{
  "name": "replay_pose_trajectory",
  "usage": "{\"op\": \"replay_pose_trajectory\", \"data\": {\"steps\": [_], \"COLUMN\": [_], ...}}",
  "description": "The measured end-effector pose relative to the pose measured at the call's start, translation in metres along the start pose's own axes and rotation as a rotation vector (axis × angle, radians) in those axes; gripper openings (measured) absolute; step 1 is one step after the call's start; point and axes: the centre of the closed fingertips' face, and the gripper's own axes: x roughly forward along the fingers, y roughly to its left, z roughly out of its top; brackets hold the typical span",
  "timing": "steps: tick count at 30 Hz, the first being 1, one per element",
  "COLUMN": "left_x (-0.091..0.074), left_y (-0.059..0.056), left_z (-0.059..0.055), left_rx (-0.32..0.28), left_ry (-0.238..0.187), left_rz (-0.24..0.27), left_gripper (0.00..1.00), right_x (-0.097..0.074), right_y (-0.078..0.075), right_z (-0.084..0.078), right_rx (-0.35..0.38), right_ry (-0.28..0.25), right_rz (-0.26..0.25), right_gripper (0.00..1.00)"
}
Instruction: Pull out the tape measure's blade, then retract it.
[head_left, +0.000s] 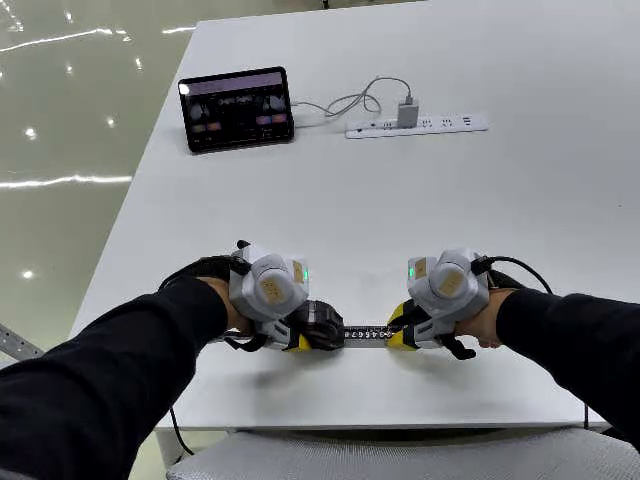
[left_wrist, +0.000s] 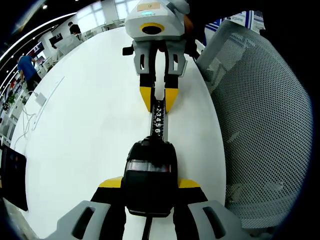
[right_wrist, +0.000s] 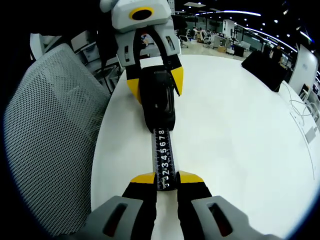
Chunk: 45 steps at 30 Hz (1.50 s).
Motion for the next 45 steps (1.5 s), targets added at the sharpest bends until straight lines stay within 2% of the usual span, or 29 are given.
{"op": "replay_pose_trajectory", "data": {"steps": [19, 45], "left_x": [-0.001, 0.000], "left_y": [0.000, -0.001], "left_z": [0.000, 0.000], "left_rx": [-0.021, -0.023], "left_ry": [-0.012, -0.014], "left_rz": [0.009, 0.011], "left_gripper": [0.32, 0.32], "right_x": [-0.007, -0.016], "right_y": [0.000, -0.002], "right_z": [-0.004, -0.018], "right_rx": [-0.002, 0.001], "right_ry": [0.013, 0.042], "right_rz": [-0.003, -0.010], "right_gripper": [0.10, 0.10]}}
